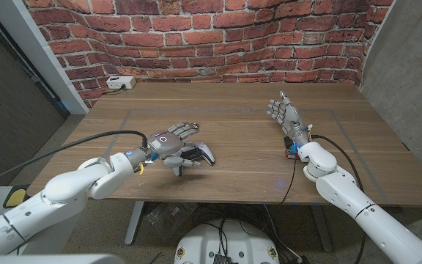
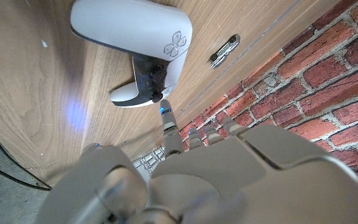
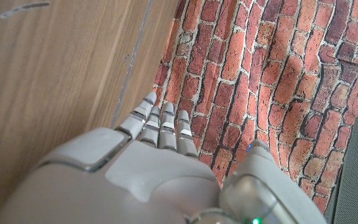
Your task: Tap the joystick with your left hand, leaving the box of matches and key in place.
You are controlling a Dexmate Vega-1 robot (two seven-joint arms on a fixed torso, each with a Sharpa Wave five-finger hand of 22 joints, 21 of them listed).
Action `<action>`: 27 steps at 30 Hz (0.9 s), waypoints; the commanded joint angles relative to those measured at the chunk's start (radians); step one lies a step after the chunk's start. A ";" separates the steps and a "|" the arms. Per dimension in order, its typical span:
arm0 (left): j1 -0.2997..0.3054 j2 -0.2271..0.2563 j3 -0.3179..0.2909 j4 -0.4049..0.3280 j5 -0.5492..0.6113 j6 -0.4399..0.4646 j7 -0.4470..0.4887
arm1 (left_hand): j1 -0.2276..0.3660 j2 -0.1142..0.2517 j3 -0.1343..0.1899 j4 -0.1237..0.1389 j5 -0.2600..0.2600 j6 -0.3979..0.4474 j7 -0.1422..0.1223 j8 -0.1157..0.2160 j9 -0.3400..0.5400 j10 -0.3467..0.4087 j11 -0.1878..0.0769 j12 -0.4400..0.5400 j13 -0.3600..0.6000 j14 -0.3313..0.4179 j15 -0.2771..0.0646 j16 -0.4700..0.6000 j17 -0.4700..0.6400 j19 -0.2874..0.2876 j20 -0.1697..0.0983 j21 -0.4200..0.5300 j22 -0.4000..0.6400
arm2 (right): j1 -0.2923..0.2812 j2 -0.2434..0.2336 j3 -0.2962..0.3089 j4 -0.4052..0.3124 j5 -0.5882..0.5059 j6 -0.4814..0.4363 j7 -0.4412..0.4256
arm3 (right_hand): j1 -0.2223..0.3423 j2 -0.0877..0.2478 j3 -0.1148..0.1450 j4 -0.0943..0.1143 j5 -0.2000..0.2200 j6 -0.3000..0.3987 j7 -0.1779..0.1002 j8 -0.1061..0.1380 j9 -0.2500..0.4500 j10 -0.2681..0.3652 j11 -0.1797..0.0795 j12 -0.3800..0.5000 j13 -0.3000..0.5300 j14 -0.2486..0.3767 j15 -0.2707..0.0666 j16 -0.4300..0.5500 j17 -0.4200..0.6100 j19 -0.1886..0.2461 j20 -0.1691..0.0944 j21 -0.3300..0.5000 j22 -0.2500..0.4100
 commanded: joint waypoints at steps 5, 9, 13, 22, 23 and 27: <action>-0.026 0.022 0.033 0.004 -0.025 0.011 -0.001 | 0.008 0.005 -0.005 0.000 0.003 0.009 -0.005 -0.003 0.003 0.007 -0.004 0.007 0.001 -0.059 -0.009 0.008 0.002 -0.106 0.009 0.010 0.003 | 0.015 0.009 -0.006 0.022 0.005 0.002 0.011 | 0.005 0.010 0.001 -0.005 0.003 0.006 0.002 0.002 0.005 0.008 -0.001 -0.001 0.004 0.008 -0.003 0.001 0.003 -0.003 0.002 0.000 0.004; -0.031 0.026 0.040 0.005 -0.032 0.012 -0.005 | 0.009 0.006 -0.006 0.000 0.004 0.011 -0.006 -0.004 0.003 0.010 -0.003 0.008 0.001 -0.056 -0.009 0.009 0.002 -0.106 0.010 0.010 0.003 | 0.022 0.011 -0.010 0.031 0.005 0.005 0.017 | 0.005 0.010 0.000 -0.005 0.003 0.006 0.003 0.002 0.005 0.008 -0.001 -0.001 0.004 0.008 -0.004 0.001 0.003 -0.004 0.002 0.000 0.004; -0.038 0.027 0.049 0.006 -0.037 0.011 -0.009 | 0.010 0.006 -0.006 0.000 0.004 0.012 -0.007 -0.004 0.003 0.010 -0.005 0.008 0.001 -0.054 -0.011 0.009 0.002 -0.106 0.011 0.010 0.003 | 0.026 0.011 -0.013 0.036 0.005 0.006 0.021 | 0.004 0.010 0.000 -0.006 0.003 0.006 0.003 0.002 0.005 0.008 -0.001 -0.001 0.004 0.008 -0.001 0.001 0.003 -0.004 0.002 0.000 0.003; -0.055 0.029 0.072 0.011 -0.042 0.009 -0.014 | 0.014 0.008 -0.006 -0.001 0.004 0.019 -0.010 -0.005 0.003 0.016 -0.005 0.009 0.001 -0.050 -0.012 0.008 0.002 -0.105 0.010 0.011 0.003 | 0.029 0.011 -0.013 0.039 0.006 0.007 0.022 | 0.004 0.011 0.000 -0.006 0.003 0.006 0.002 0.001 0.005 0.008 0.000 -0.002 0.004 0.009 -0.003 0.001 0.003 -0.004 0.002 0.000 0.003; -0.057 0.030 0.074 0.012 -0.042 0.009 -0.014 | 0.014 0.008 -0.006 -0.001 0.004 0.019 -0.010 -0.004 0.003 0.016 -0.005 0.009 0.001 -0.049 -0.012 0.008 0.002 -0.105 0.011 0.011 0.003 | 0.029 0.012 -0.013 0.038 0.008 0.006 0.022 | 0.004 0.011 0.000 -0.006 0.003 0.006 0.002 0.001 0.005 0.008 0.000 -0.002 0.004 0.009 -0.003 0.002 0.003 -0.004 0.002 0.000 0.003; -0.066 0.031 0.082 0.015 -0.045 0.005 -0.013 | 0.015 0.009 -0.007 -0.001 0.004 0.021 -0.009 -0.005 0.003 0.017 -0.009 0.009 0.001 -0.047 -0.013 0.008 0.002 -0.105 0.011 0.011 0.003 | 0.029 0.011 -0.013 0.037 0.006 0.008 0.021 | 0.004 0.011 -0.001 -0.007 0.003 0.006 0.001 0.001 0.006 0.008 -0.002 -0.002 0.004 0.010 -0.003 0.002 0.003 -0.005 0.002 0.000 0.003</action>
